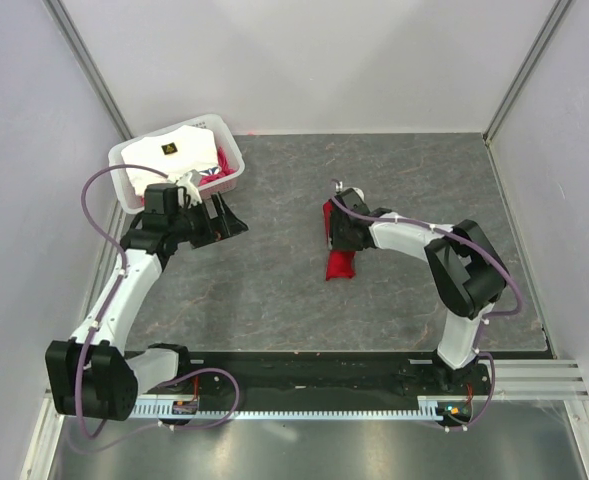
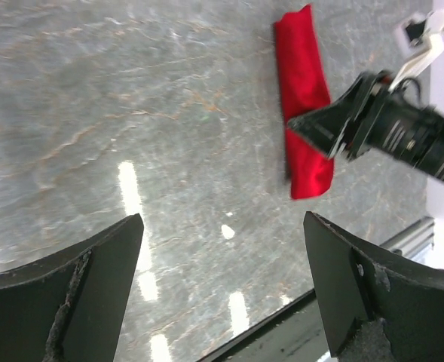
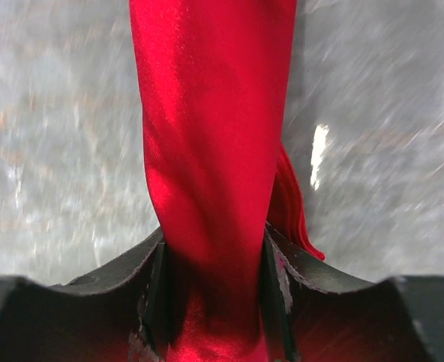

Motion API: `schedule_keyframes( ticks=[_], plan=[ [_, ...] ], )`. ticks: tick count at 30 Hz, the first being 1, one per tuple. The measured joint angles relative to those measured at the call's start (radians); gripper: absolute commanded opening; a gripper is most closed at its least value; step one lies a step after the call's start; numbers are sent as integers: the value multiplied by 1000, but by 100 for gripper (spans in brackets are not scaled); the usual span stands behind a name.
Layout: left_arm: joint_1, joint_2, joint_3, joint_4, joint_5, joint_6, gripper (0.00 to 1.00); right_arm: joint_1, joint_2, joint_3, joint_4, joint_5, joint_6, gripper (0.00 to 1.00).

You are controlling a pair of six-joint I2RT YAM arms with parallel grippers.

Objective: Fold the napkin, place the utensils inside, and roll it up
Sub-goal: Roll the napkin with the utensil

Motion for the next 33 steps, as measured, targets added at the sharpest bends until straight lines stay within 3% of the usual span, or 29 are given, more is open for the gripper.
schedule_keyframes(
  ticks=[4, 9, 11, 18, 21, 26, 33],
  plan=[
    [40, -9, -2, -20, 14, 41, 95, -31, 27, 39, 0, -3, -13, 71],
    [56, -14, -10, -30, 22, 64, 95, -31, 27, 45, -1, -12, -37, 74],
    [59, -14, -13, -30, 24, 64, 95, -34, 26, 46, -2, -20, -43, 73],
    [62, -14, -26, -29, 24, 65, 95, -75, 26, 46, -8, -86, -60, 47],
    [62, -15, -35, -28, 27, 64, 95, -89, 30, 42, 6, -142, -58, 42],
    [62, -19, -107, 40, 81, 24, 94, -102, 40, 11, 106, -283, -52, 38],
    [61, -14, -278, 235, 101, -129, 94, -102, 109, -13, 269, -616, -60, 37]
  ],
)
